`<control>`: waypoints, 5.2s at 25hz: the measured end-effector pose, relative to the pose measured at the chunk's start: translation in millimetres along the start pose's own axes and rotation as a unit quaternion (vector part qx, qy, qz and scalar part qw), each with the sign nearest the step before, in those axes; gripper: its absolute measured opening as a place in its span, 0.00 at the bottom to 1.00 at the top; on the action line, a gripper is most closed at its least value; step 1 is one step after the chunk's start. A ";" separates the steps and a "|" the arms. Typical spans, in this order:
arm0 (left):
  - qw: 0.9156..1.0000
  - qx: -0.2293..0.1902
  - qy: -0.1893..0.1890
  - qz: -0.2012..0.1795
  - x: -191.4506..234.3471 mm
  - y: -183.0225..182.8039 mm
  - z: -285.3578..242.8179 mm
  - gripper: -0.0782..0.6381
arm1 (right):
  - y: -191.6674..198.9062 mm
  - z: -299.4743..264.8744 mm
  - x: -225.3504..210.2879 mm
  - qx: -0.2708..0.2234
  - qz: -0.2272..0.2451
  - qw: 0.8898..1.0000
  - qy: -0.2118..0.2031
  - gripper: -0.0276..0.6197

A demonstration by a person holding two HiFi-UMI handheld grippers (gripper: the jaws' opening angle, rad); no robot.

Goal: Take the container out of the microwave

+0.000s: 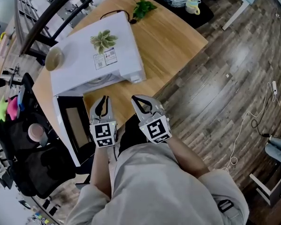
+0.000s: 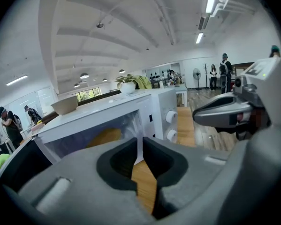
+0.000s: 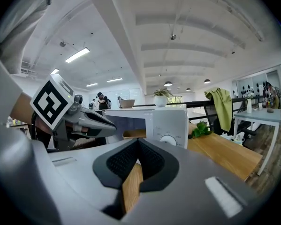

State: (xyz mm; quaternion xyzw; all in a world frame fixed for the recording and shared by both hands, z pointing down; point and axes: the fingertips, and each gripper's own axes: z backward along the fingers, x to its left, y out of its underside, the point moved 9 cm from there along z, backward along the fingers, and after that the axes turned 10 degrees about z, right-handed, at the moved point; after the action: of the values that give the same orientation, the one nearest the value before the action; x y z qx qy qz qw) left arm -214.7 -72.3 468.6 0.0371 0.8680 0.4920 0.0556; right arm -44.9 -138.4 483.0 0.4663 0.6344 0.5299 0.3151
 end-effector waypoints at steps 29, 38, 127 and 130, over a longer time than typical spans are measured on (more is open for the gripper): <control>0.972 0.122 -0.093 -0.180 80.9 33.6 -87.9 0.20 | 22.5 -55.4 9.1 0.041 -0.050 0.998 0.020 0.06; 0.954 0.130 -0.102 -0.249 93.3 37.3 -109.7 0.21 | 24.9 -56.2 10.5 0.049 -0.052 0.997 0.027 0.06; 0.929 0.237 -0.009 -0.285 56.9 47.0 -130.0 0.15 | 28.2 -36.3 2.3 0.063 -0.043 0.997 0.029 0.06; 0.932 0.235 -0.009 -0.277 55.8 47.4 -125.8 0.15 | 27.0 -35.8 2.4 0.061 -0.042 0.997 0.025 0.06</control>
State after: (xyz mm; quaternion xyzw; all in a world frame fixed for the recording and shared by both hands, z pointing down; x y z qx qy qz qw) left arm -286.2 -148.2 570.0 -0.1884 0.9340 0.2386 0.1875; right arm -70.9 -149.6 517.9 0.4446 0.6918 0.4882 0.2923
